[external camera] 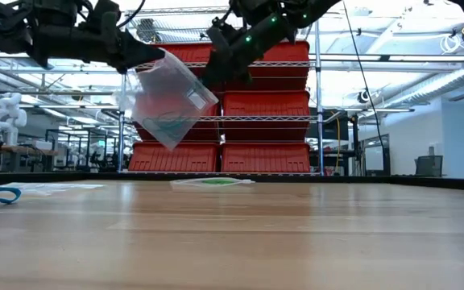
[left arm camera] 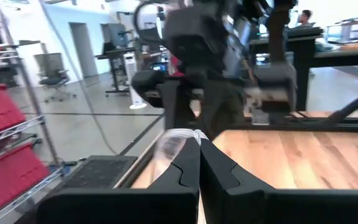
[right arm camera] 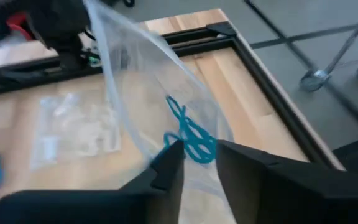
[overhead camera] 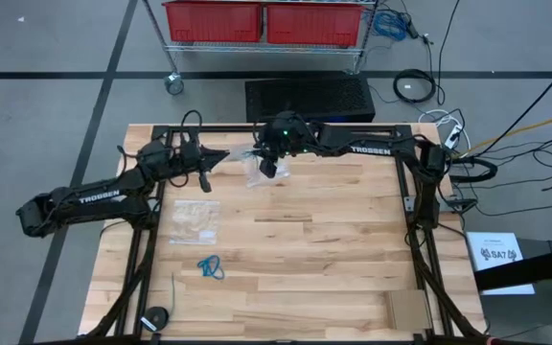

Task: Sort rubber bands
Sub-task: Put the top blue rubber band into the transparent zip bag

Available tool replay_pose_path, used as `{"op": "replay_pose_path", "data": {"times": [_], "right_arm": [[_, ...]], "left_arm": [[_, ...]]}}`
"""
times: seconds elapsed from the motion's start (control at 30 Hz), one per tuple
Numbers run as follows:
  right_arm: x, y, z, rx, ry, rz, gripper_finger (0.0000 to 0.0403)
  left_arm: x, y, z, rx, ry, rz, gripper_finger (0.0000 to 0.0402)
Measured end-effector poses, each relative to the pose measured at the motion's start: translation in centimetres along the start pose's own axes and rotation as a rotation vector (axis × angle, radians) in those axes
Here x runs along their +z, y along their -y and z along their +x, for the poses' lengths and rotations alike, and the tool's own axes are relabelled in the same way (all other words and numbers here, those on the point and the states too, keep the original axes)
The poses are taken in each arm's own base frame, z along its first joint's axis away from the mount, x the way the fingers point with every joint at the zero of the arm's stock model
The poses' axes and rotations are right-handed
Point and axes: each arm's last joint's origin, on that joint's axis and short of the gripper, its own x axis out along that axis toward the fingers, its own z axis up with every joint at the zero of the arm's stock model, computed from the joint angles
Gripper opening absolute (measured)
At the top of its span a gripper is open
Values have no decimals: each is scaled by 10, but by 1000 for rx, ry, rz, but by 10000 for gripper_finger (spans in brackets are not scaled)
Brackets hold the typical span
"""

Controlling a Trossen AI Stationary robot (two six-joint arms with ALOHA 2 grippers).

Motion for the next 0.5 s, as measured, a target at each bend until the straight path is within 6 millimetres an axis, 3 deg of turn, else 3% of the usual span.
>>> {"op": "replay_pose_path", "data": {"times": [0.1,0.23,0.37,0.5], "right_arm": [[11,3,-8,41,-13,62,107],[22,15,-18,33,-45,131,91],[31,23,-28,39,-63,102,70],[46,21,-38,42,-31,43,77]], "left_arm": [[-1,0,1,-28,-3,-2,0],[-1,2,2,-74,-2,2,0],[-1,2,2,-92,0,2,0],[-1,2,2,-101,1,2,0]]}}
